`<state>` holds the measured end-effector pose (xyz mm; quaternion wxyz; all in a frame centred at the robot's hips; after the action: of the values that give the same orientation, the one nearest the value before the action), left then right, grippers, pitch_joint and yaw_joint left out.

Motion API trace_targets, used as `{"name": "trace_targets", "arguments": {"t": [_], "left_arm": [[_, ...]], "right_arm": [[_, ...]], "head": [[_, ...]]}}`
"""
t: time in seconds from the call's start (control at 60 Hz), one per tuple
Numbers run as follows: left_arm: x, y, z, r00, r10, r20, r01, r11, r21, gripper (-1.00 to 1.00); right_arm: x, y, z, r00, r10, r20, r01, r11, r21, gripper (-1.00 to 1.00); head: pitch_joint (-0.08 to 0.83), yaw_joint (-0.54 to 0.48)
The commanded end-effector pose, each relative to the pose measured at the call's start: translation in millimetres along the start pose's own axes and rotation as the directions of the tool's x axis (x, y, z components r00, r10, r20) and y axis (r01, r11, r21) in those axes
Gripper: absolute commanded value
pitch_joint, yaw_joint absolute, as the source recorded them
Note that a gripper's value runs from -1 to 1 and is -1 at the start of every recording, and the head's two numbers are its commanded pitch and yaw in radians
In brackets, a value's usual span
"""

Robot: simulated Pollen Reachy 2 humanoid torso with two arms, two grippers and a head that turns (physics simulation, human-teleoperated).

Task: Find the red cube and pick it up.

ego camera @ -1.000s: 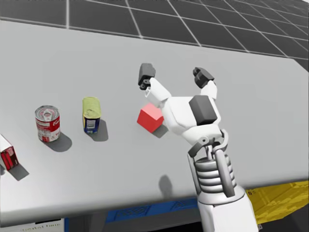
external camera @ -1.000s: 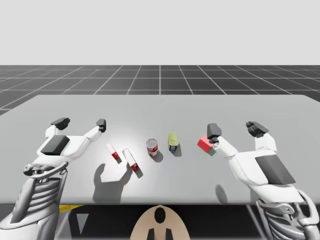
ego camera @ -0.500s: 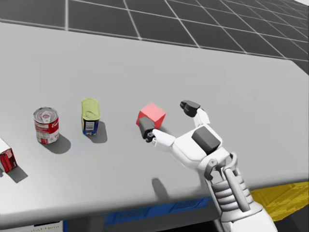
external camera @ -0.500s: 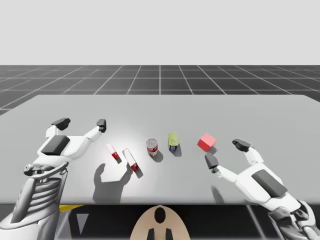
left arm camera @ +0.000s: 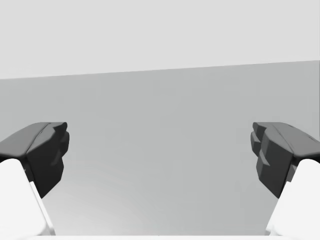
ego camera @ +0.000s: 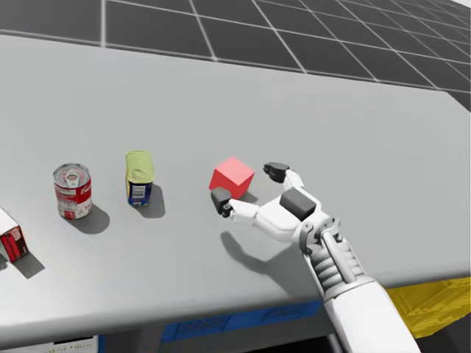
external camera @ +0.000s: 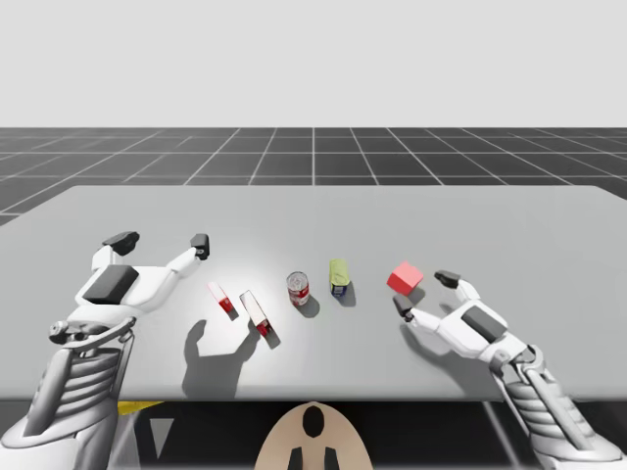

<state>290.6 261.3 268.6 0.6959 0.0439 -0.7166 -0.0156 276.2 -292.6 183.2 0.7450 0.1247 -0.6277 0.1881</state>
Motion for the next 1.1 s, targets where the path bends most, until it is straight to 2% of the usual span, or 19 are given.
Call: {"name": "trace_targets", "arguments": {"t": [0.017,0.2,0.367,0.483,0.533,0.55,0.567,0.617,0.65,0.717,0.733,0.85,1.1], "left_arm": [[-0.2,-0.7,0.1,1.000,-0.001,0.000,0.001,1.000,-0.001,-1.00],[-0.3,-1.0,0.2,1.000,-0.002,0.000,0.002,1.000,-0.001,-1.00],[-0.3,-1.0,0.2,1.000,-0.002,0.000,0.002,1.000,-0.001,-1.00],[-0.3,-1.0,0.2,1.000,-0.002,0.000,0.002,1.000,-0.001,-1.00],[-0.7,-0.7,-0.1,1.000,-0.005,0.000,0.005,1.000,-0.004,-1.00],[-0.8,-0.8,-0.1,1.000,-0.005,0.000,0.005,1.000,-0.004,-1.00],[-1.0,-1.0,0.0,1.000,-0.005,0.000,0.005,1.000,-0.003,-1.00],[-1.1,-1.3,0.1,1.000,-0.006,0.000,0.006,1.000,-0.003,-1.00],[-1.0,-1.7,0.3,1.000,-0.006,0.000,0.006,1.000,-0.003,-1.00],[-1.2,-2.1,0.3,1.000,-0.007,0.000,0.007,1.000,-0.004,-1.00],[-1.3,-2.4,0.4,1.000,-0.008,-0.001,0.008,1.000,-0.004,-1.00],[-1.5,-2.9,0.3,1.000,-0.009,-0.002,0.009,1.000,-0.005,-1.00],[-1.9,-3.9,0.4,1.000,-0.012,-0.003,0.012,1.000,-0.005,-1.00]], "right_arm": [[-7.0,-12.1,-21.7,0.998,-0.013,-0.053,0.014,1.000,0.004,-1.00],[-14.5,-11.8,-43.7,0.995,0.026,-0.093,-0.025,1.000,0.014,-1.00],[-15.6,-11.6,-57.0,0.995,0.058,-0.084,-0.059,0.998,-0.007,-1.00],[-18.1,-9.8,-59.7,0.993,0.060,-0.104,-0.060,0.998,0.006,-1.00],[-19.7,-9.3,-59.2,0.992,0.078,-0.102,-0.078,0.997,0.003,-0.73],[-20.2,-9.3,-59.2,0.992,0.079,-0.103,-0.079,0.997,0.003,-0.55],[-20.4,-9.3,-59.0,0.991,0.074,-0.109,-0.074,0.997,0.003,0.02],[-21.8,-9.1,-58.5,0.991,0.059,-0.119,-0.059,0.998,0.003,0.39],[-22.6,-9.2,-58.7,0.991,0.066,-0.118,-0.066,0.998,0.001,0.64],[-24.0,-9.5,-58.6,0.990,0.063,-0.123,-0.064,0.998,-0.005,0.76],[-24.4,-9.7,-58.5,0.990,0.062,-0.124,-0.063,0.998,-0.005,0.85],[-24.2,-10.3,-57.8,0.991,0.059,-0.124,-0.060,0.998,-0.009,0.92],[-24.9,-11.0,-56.9,0.991,0.061,-0.115,-0.063,0.998,-0.014,0.93]], "head": [[0.637,-0.37],[0.639,-0.37],[0.641,-0.37],[0.643,-0.37],[0.644,-0.37],[0.644,-0.37],[0.644,-0.37],[0.644,-0.37],[0.644,-0.37],[0.644,-0.37],[0.642,-0.37],[0.624,-0.37],[0.403,-0.39]]}}
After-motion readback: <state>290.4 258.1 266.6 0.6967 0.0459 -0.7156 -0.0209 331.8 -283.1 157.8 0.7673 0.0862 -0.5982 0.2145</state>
